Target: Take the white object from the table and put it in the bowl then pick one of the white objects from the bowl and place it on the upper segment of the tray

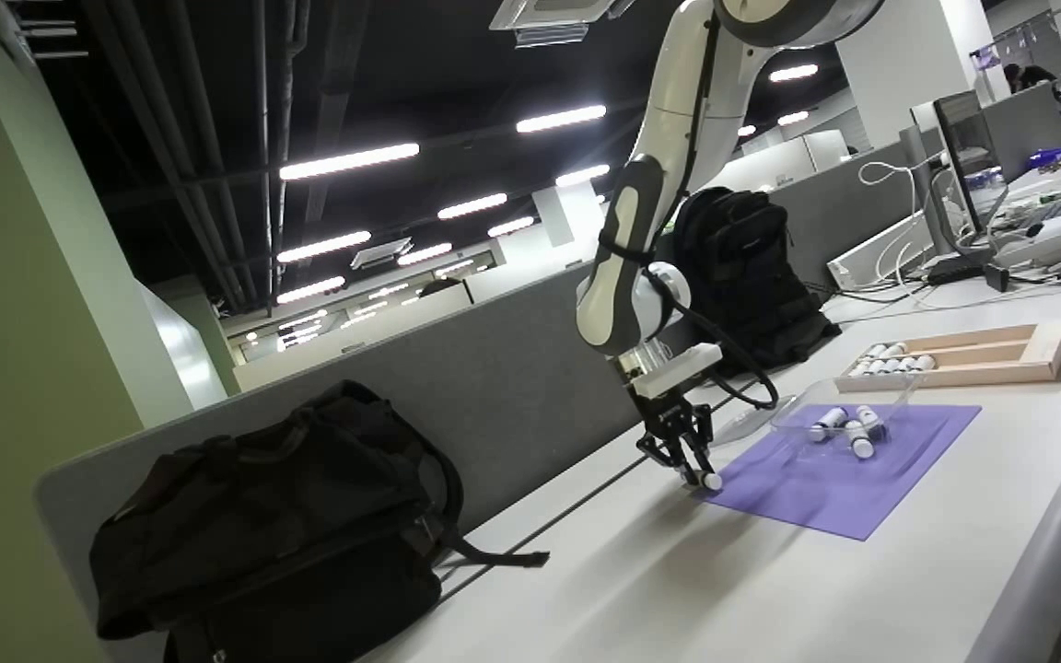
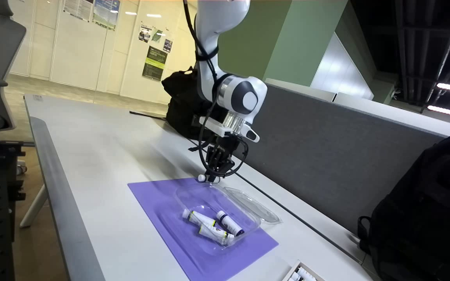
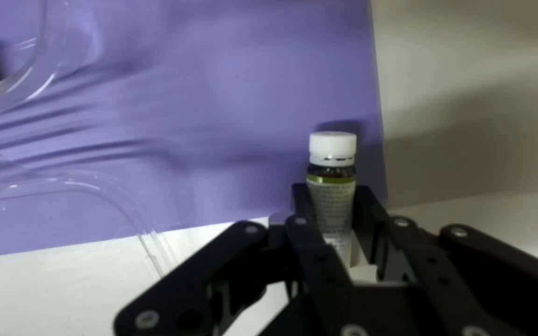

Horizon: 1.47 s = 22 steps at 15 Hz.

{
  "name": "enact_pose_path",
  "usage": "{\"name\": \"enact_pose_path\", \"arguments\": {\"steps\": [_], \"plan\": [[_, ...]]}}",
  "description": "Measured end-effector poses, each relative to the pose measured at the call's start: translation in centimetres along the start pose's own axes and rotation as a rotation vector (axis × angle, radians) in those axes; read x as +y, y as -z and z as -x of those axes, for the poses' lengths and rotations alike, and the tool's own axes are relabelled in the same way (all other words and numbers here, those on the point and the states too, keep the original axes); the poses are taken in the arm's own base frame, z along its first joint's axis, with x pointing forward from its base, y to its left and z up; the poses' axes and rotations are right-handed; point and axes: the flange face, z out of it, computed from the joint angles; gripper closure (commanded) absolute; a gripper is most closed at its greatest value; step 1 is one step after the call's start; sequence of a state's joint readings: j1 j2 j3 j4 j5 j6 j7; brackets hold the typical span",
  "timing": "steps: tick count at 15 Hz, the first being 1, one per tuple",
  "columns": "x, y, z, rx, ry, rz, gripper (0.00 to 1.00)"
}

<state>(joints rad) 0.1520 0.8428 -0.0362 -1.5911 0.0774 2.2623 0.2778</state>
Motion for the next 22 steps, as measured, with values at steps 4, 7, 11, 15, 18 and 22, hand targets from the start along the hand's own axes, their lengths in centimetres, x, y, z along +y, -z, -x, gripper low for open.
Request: {"name": "enact_pose_path", "arguments": {"steps": [4,7,11,15,18,22], "plan": [[0.1,1.3,-0.2,-0.004,-0.127,-0.036,0.93],[-0.5,5.1,-0.1,0.013,-0.211,-0.122,0.93],[-0.2,11.2,2.2,0.000,-0.222,-0.149,0.93],[2.7,13.1,6.0,-0.061,-0.224,-0.067,0.93],[5.8,11.9,7.9,-0.100,-0.247,-0.001,0.93],[9.8,9.1,8.4,-0.096,-0.288,0.084,0.93]]}}
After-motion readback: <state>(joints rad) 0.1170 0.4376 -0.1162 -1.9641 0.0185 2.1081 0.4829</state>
